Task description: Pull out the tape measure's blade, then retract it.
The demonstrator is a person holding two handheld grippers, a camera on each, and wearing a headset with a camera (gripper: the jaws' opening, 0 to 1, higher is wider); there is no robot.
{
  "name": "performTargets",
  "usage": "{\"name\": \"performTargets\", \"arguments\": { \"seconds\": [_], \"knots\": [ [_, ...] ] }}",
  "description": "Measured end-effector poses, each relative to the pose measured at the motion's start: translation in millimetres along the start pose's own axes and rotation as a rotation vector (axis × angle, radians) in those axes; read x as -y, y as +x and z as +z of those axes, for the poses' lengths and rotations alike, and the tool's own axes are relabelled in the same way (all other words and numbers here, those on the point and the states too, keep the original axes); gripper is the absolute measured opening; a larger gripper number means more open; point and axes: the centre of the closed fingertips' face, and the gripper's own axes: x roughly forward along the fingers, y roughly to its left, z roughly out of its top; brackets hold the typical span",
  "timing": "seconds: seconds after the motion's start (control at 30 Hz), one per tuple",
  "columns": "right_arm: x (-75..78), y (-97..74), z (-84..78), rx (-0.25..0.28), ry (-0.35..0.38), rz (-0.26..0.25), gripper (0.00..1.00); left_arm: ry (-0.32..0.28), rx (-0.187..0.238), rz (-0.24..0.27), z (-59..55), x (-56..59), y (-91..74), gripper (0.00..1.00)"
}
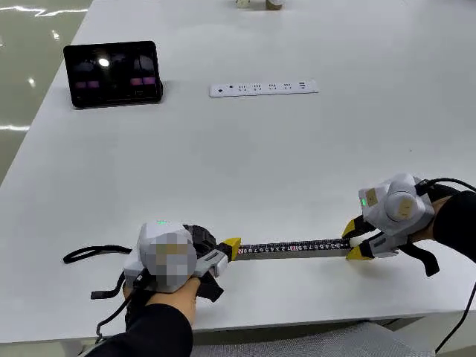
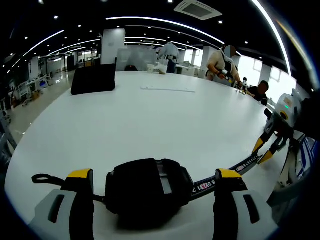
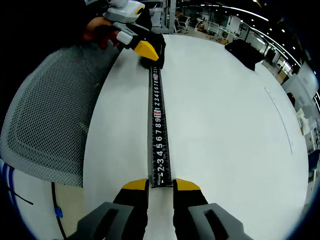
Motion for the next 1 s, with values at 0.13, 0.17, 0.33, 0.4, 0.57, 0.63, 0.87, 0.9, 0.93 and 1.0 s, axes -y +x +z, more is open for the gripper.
{"name": "performTargets", "arguments": {
  "seconds": [0.13, 0.17, 0.33, 0.4, 0.57, 0.63, 0.87, 0.9, 0.93, 1.0],
  "knots": [
    [-0.1, 1.3, 1.7, -0.006, 0.007, -0.005, 0.13, -0.002, -0.001, 0.005, -1.4, -1.9, 1.4, 0.98],
    [-1.2, 1.9, 2.7, -0.011, 0.003, -0.002, 0.13, -0.002, 0.001, 0.006, -1.4, -2.4, 1.7, 0.97],
    [-0.7, 2.8, 3.2, -0.07, 0.003, -0.003, 0.13, -0.008, 0.003, 0.016, -1.9, -5.7, 2.3, 0.94],
    [0.6, 2.9, 3.3, -0.083, 0.02, 0.003, 0.13, -0.008, 0.002, 0.018, -2.2, -5.8, 2.4, 0.92],
    [1.9, 2.5, 1.5, -0.063, 0.039, 0.018, 0.13, -0.007, 0.006, 0.022, -1.8, -7.2, 2.6, 0.83],
    [1.7, 2.4, 1.5, -0.027, 0.054, 0.013, 0.12, -0.011, 0.002, 0.023, -2.8, -8.0, 2.6, 0.78],
    [3.4, 2.4, 2.2, 0.058, 0.116, -0.017, 0.11, 0.009, -0.015, 0.011, -6.1, -4.6, 2.6, 0.67],
    [3.5, 2.6, 2.4, 0.057, 0.112, -0.017, 0.11, 0.009, -0.014, 0.012, -6.2, -5.1, 2.7, 0.67],
    [3.2, 2.8, 2.9, 0.055, 0.106, -0.015, 0.11, 0.01, -0.016, 0.011, -6.4, -5.4, 3.0, 0.67],
    [3.0, 2.9, 3.4, 0.052, 0.105, -0.011, 0.11, 0.016, -0.018, 0.009, -6.5, -5.3, 3.1, 0.67]
  ]
}}
